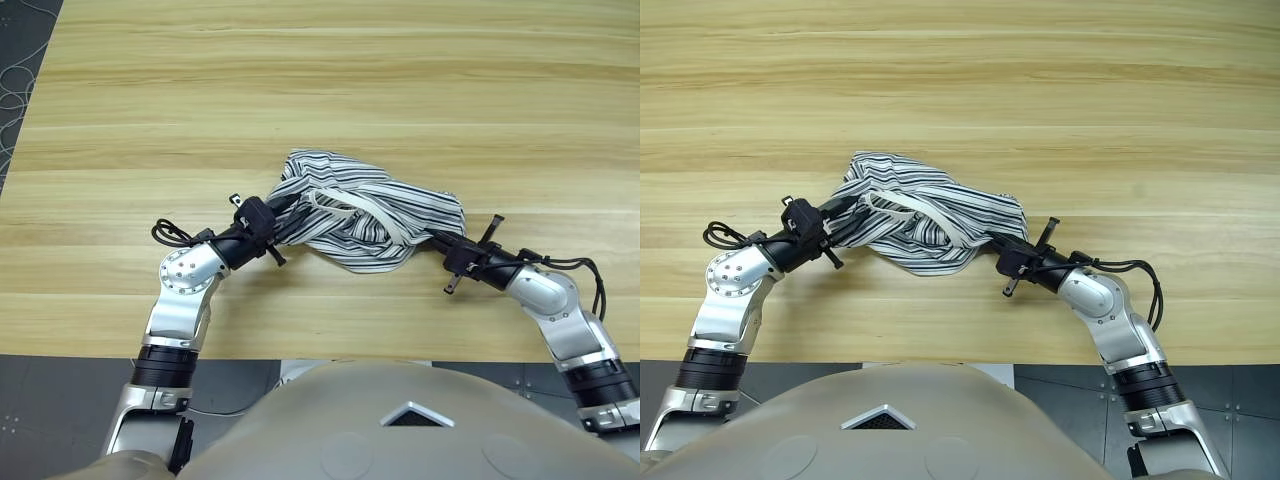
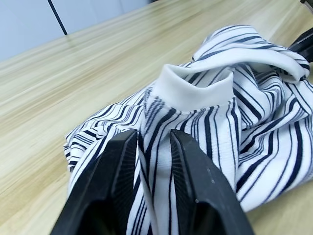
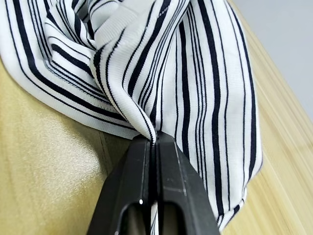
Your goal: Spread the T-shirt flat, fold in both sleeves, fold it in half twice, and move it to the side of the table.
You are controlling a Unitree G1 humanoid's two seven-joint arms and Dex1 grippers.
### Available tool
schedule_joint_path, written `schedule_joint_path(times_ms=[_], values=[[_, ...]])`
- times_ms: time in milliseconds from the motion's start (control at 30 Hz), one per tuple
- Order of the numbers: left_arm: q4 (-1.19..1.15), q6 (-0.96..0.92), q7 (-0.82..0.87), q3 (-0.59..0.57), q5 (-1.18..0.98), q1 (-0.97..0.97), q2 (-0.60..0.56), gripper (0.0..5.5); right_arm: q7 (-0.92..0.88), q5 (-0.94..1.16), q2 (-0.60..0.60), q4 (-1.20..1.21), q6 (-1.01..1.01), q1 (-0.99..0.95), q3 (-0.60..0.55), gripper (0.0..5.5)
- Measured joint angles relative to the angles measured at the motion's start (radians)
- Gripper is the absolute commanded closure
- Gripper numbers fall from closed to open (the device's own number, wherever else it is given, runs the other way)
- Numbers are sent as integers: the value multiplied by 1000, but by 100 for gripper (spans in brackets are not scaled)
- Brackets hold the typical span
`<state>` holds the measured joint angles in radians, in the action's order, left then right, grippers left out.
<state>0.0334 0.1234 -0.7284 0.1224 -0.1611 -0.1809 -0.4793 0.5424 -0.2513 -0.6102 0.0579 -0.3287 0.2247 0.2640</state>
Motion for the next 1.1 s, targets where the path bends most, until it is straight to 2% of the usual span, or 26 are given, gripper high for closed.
schedule_joint_path(times_ms=[100,367,800,933,1100], values=[[11,-1,-11,2,-3,-3,0,424,0,0,0,0,0,0,-1,539],[18,-1,-19,3,-12,-5,1,538,-7,0,1,0,0,-3,-9,540],[13,0,-11,-1,-11,-3,10,538,5,43,0,5,-6,-11,-32,540],[-23,4,21,-18,-6,35,18,538,69,182,-17,33,-3,-17,-98,540],[-88,16,64,-64,23,163,15,538,97,336,-27,18,66,-131,-215,540]])
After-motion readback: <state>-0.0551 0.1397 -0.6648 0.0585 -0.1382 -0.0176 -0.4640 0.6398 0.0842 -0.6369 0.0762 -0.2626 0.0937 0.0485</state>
